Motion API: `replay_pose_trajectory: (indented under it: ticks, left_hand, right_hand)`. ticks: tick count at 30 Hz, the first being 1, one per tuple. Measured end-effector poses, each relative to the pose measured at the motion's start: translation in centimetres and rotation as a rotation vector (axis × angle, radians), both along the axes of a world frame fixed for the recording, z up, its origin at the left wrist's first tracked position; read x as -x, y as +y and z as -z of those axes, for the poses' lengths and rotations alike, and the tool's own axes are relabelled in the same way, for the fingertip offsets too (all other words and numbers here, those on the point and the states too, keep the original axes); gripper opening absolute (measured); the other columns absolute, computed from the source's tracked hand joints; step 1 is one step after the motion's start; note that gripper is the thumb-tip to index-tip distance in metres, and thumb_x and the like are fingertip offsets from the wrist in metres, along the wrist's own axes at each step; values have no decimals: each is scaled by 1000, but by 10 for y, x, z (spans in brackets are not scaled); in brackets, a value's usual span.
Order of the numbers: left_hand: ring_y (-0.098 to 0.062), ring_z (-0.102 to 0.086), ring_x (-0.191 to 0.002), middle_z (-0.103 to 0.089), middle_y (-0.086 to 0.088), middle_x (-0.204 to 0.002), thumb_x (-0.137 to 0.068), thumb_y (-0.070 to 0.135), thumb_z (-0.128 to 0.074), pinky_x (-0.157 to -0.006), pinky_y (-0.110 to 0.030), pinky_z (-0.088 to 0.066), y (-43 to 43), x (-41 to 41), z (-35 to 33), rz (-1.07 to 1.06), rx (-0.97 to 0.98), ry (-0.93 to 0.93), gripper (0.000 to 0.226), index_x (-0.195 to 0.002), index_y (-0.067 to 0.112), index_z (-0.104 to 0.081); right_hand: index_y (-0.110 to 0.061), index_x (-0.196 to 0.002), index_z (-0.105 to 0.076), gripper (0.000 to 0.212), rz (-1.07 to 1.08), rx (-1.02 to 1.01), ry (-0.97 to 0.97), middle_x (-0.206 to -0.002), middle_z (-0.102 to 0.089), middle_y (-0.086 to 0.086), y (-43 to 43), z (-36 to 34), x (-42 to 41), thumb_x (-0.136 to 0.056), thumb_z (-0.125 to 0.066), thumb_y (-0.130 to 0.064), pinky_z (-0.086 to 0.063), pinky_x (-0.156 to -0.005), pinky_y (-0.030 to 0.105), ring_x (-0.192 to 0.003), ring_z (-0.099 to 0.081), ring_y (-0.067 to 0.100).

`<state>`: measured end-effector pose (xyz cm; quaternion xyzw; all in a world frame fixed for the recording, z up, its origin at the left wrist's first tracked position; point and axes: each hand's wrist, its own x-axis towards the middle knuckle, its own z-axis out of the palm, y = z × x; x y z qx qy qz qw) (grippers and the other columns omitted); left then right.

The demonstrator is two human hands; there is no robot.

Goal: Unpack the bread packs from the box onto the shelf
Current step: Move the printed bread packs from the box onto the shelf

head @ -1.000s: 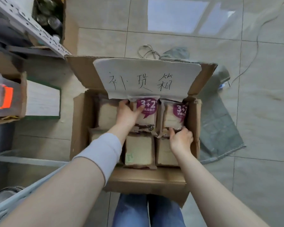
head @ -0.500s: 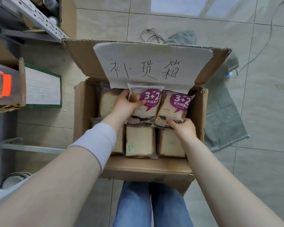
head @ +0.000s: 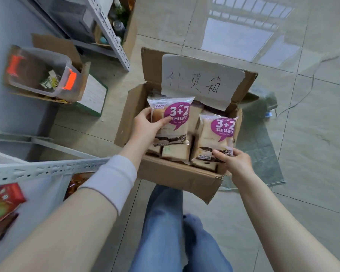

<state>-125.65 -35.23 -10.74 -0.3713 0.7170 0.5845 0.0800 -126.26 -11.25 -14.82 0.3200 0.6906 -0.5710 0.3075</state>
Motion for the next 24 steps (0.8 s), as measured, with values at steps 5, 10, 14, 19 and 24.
replay_pose_trajectory:
  ticks: [5, 10, 14, 19, 24]
  left_hand:
    - [-2, -58, -81, -61, 13, -87, -75, 26, -74, -57, -10, -47, -9, -98, -118, -210, 69, 169, 36, -108, 19, -59]
    - [-18, -66, -93, -71, -1, -97, -69, 26, -79, -77, -26, -54, -40, -220, -239, -422, 128, 320, 33, -99, 16, -68]
    - [-19, -69, -92, -72, 0, -94, -62, 31, -80, -81, -34, -55, -74, -321, -324, -593, 201, 441, 27, -85, 25, -69]
    - [-13, -67, -82, -70, 3, -88, -70, 20, -77, -68, -21, -53, -132, -434, -396, -801, 343, 564, 17, -84, 23, -66]
    - [-12, -69, -79, -72, 5, -83, -70, 21, -76, -71, -24, -53, -209, -543, -421, -980, 450, 604, 14, -81, 24, -68]
  right_hand:
    - [-9, -96, -67, 30, -251, 76, 119, -91, -73, 8, -4, -91, -54, -70, -80, -16, -57, -72, 33, -79, -71, 21]
    - [-11, -102, -65, 33, -481, 175, 252, -90, -72, 5, -40, -202, -116, -73, -76, -18, -57, -72, 30, -80, -69, 20]
    - [-11, -98, -67, 31, -673, 269, 337, -92, -73, 9, -95, -277, -169, -69, -78, -16, -56, -79, 40, -85, -70, 26]
    - [-12, -96, -67, 26, -925, 406, 471, -92, -73, 8, -197, -349, -240, -71, -75, -10, -56, -80, 33, -84, -70, 20]
    - [-11, -93, -68, 22, -1087, 535, 527, -87, -74, 6, -314, -387, -316, -73, -73, -4, -57, -68, 21, -74, -71, 11]
